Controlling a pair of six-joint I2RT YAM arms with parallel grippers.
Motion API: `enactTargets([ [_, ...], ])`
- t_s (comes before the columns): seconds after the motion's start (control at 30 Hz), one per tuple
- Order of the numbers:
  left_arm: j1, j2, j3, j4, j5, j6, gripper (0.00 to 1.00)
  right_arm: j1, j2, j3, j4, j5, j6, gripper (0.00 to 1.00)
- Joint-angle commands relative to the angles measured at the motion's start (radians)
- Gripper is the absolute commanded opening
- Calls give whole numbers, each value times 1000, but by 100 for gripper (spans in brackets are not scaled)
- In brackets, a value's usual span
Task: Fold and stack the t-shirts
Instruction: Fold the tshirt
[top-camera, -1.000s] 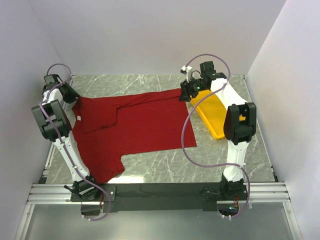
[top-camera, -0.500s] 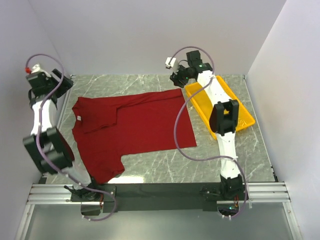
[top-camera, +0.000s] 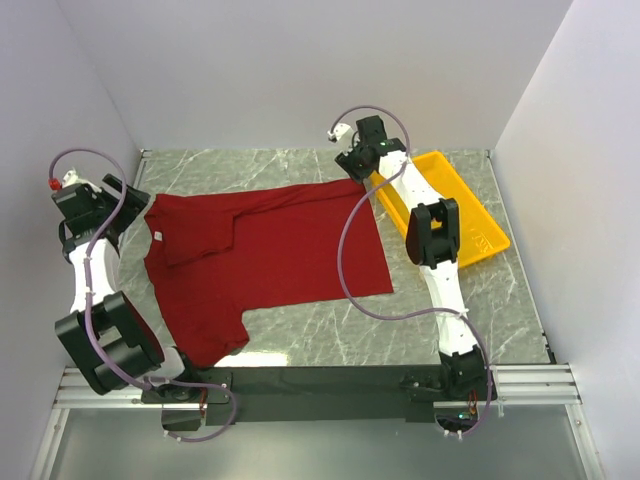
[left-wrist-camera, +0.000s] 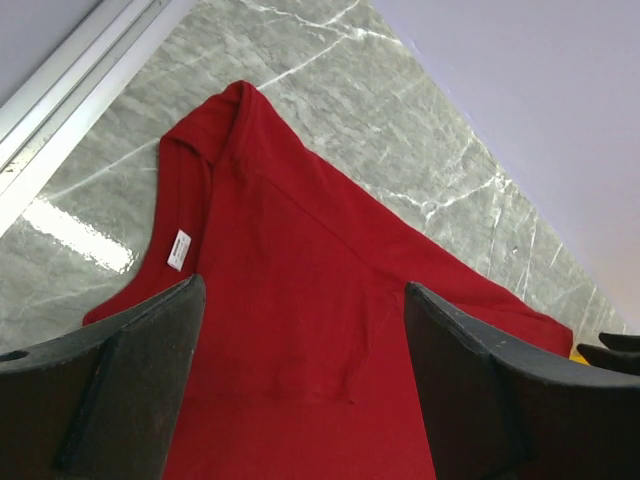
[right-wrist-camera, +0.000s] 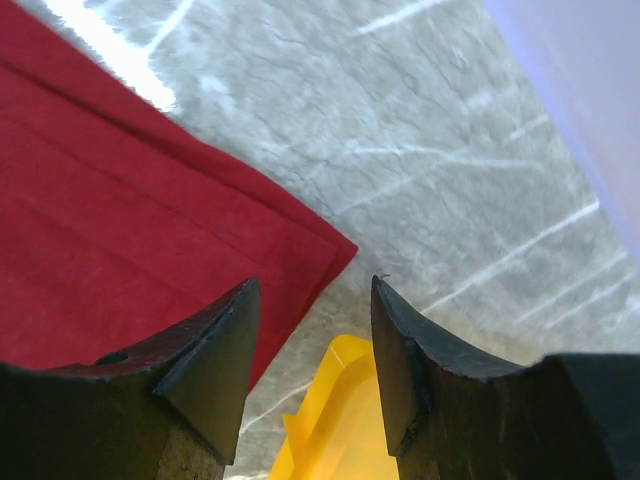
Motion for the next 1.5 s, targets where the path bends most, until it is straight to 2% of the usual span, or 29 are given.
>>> enactTargets([
  [0.0,1,-50,-9,13,29,-16,85,2,27,61,32,76,103,55],
  [0.27,0,-55,-22,-8,43,-24,84,-1,70,83,32,45,163,55],
  [0.67,-2,-69,-16,-38,41,-19,84,-4,100,104,49,29,163,51],
  [0.9,0,-69,-10,-38,44,-24,84,-4,106,112,34,24,139,47],
  [1.47,0,-76,-8,-51,41,-19,84,2,126,123,-18,25,80,46],
])
